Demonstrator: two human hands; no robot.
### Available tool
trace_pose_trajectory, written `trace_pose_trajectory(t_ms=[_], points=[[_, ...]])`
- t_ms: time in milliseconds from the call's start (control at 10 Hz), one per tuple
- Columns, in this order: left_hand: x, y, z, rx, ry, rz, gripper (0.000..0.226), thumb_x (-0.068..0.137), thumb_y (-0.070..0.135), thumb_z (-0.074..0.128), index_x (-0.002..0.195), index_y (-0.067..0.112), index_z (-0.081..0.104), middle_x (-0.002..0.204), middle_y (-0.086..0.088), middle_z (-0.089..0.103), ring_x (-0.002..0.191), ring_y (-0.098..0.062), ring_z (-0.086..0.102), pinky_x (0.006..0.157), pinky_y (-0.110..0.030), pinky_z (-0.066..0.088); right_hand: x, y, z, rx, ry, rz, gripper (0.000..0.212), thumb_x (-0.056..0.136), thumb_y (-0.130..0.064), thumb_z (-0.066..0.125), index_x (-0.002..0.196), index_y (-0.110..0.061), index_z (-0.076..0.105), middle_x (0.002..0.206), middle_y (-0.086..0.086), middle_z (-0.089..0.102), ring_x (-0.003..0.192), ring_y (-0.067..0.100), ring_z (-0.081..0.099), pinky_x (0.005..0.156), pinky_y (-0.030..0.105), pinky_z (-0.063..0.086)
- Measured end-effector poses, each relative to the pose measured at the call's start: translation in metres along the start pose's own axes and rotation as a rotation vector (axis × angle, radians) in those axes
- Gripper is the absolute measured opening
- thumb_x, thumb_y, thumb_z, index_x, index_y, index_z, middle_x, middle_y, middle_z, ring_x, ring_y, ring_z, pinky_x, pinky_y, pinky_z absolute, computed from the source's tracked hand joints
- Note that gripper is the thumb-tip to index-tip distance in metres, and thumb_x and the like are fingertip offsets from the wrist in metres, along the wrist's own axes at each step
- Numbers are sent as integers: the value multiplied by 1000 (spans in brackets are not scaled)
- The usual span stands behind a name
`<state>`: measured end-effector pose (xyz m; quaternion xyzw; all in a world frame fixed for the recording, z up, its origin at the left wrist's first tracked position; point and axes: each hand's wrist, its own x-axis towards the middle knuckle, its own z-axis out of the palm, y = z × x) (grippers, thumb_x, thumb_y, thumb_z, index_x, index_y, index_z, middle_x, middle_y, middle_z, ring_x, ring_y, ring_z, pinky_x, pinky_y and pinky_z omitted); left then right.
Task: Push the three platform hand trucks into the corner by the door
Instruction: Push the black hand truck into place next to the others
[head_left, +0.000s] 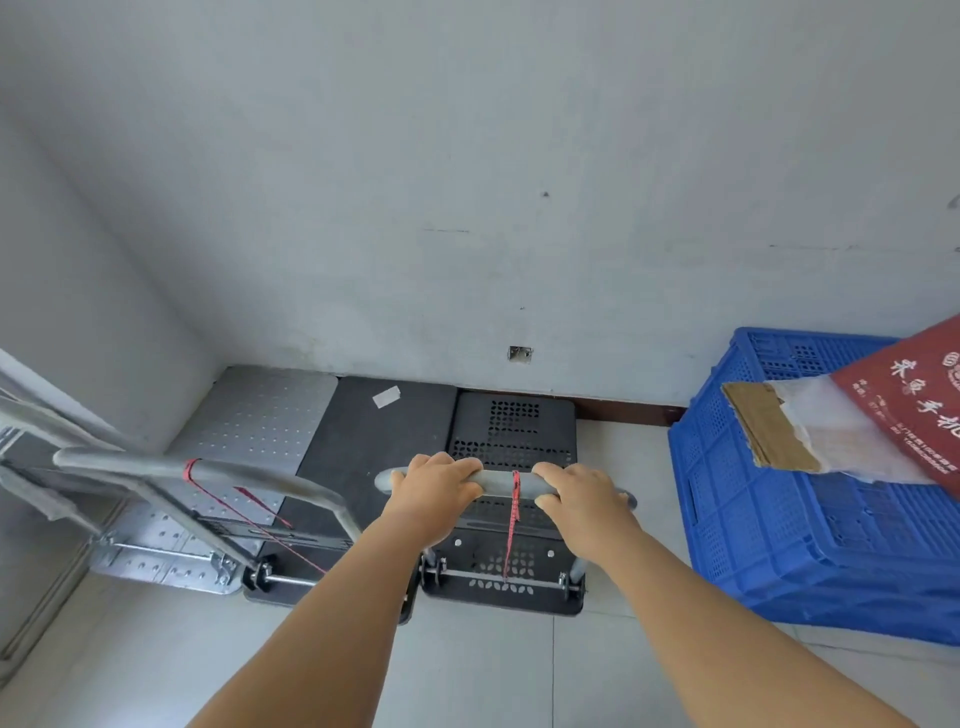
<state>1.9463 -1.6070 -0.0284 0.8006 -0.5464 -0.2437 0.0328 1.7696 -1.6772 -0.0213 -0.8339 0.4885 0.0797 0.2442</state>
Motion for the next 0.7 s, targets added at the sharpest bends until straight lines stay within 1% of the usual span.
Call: trace_pose_trajectory(t_ms=[100, 200, 400, 500, 600, 700], points=[[6, -3, -5, -11, 1, 10, 24, 99, 31, 38, 118, 30, 52, 112, -1, 53, 112, -25, 40, 95, -43, 33, 5, -3, -1, 9, 0, 23, 37, 101, -30, 35, 137, -35, 38, 130, 4, 50, 120, 27, 41, 97, 49, 35], [8, -6, -6, -1, 5, 33, 24, 100, 33, 38, 118, 31, 53, 112, -1, 52, 111, -25, 41, 95, -43, 34, 5, -7, 3, 23, 32, 35, 36, 100, -29, 37, 136, -34, 40, 129, 4, 51, 120, 27, 42, 96, 47, 36], [2, -9, -1, -17, 25, 35, 27, 98, 38, 38, 120, 33, 54, 107, 0, 48, 108, -23, 43, 98, -44, 35, -4, -14, 16, 8, 134, 72, 37, 100, -24, 40, 137, -29, 41, 126, 5, 54, 117, 26, 43, 90, 39, 36], [-4, -10, 1, -73, 38, 14, 39, 96, 38, 42, 135, 32, 43, 121, -3, 48, 117, -23, 43, 100, -44, 35, -12, -22, 17, -32, 124, 106, 44, 101, -19, 37, 143, -26, 32, 139, 3, 46, 126, 25, 38, 95, 37, 34], [-9, -13, -4, -230, 43, -27, 57, 93, 41, 49, 145, 28, 28, 132, -5, 45, 124, -26, 42, 100, -48, 40, -24, -27, 18, -1, 95, 121, 52, 100, -22, 38, 149, -22, 20, 150, 2, 34, 136, 26, 29, 104, 40, 30], [-16, -10, -16, -205, 88, 26, 67, 91, 46, 51, 148, 26, 21, 136, -4, 44, 127, -26, 41, 103, -48, 39, -39, -34, 10, 28, 116, 131, 61, 99, -29, 41, 151, -20, 12, 155, 2, 25, 143, 25, 21, 112, 45, 27]])
